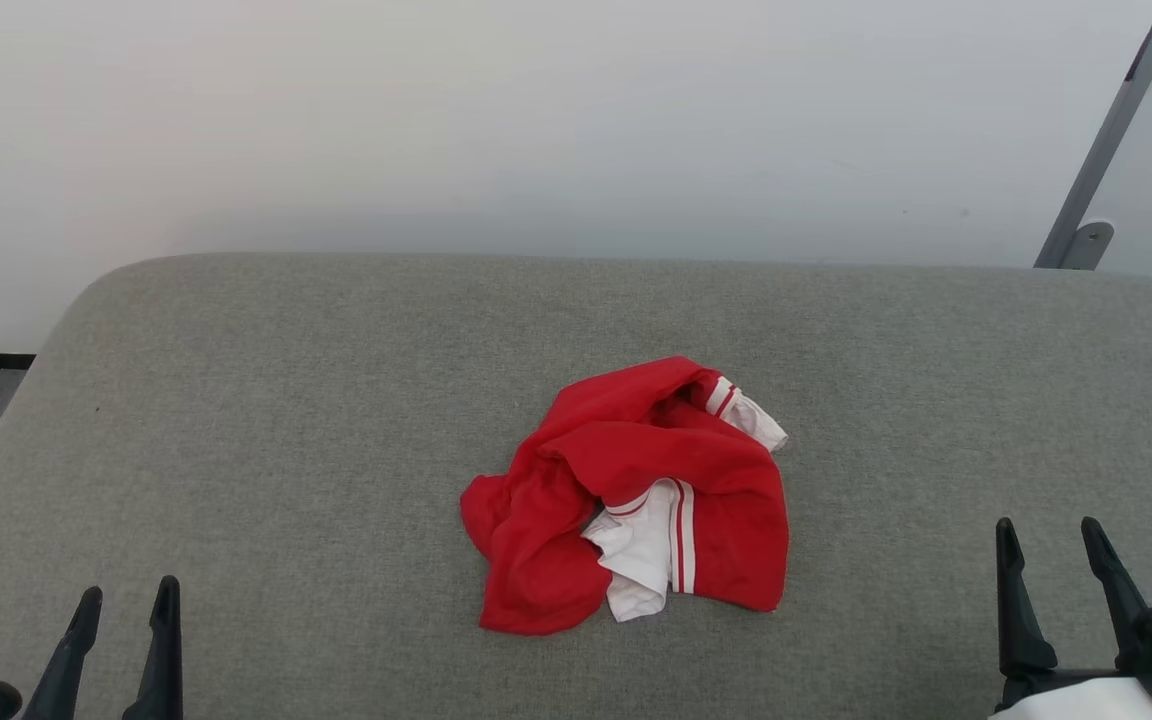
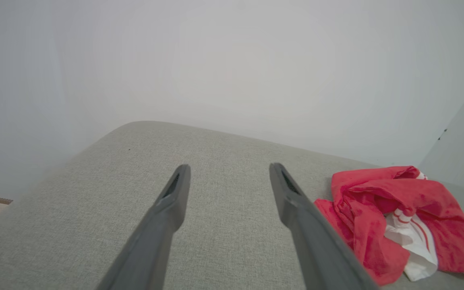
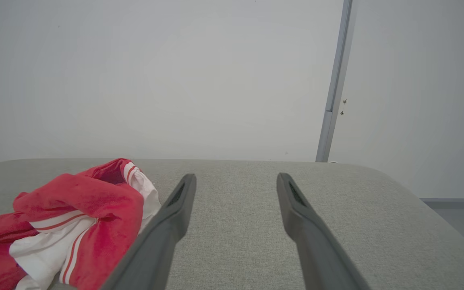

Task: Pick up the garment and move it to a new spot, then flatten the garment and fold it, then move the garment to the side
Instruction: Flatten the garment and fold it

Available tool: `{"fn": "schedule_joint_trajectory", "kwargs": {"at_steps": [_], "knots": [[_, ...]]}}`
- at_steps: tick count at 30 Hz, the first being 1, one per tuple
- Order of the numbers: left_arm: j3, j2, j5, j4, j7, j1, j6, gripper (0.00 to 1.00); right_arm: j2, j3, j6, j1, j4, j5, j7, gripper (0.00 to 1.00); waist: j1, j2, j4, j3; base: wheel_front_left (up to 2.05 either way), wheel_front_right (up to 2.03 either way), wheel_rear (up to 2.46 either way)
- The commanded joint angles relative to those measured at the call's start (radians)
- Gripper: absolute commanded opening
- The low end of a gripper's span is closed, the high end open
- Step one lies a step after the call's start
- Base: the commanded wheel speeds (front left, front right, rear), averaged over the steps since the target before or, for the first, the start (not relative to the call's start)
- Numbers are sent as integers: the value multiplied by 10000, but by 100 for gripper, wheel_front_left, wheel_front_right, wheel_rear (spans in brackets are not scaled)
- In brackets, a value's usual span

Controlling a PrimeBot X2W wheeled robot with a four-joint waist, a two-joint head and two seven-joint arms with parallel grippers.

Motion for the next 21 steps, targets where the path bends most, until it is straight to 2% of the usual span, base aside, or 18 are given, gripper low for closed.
{"fn": "schedule_joint_trajectory", "kwargs": {"at_steps": [1,12,21], "knots": [[33,-41,-45,-48,-50,-97,-34,100,5,-5,1,119,-6,104,-8,100,0,0,-23,-22,0,0,0],[-73,-41,-48,-140,-50,-35,-35,100,5,46,1,216,2,146,-8,100,0,0,-51,-105,0,0,0],[187,-155,-16,238,-50,-138,-35,100,7,672,1,135,146,84,-8,100,0,0,304,-184,0,0,0]]}}
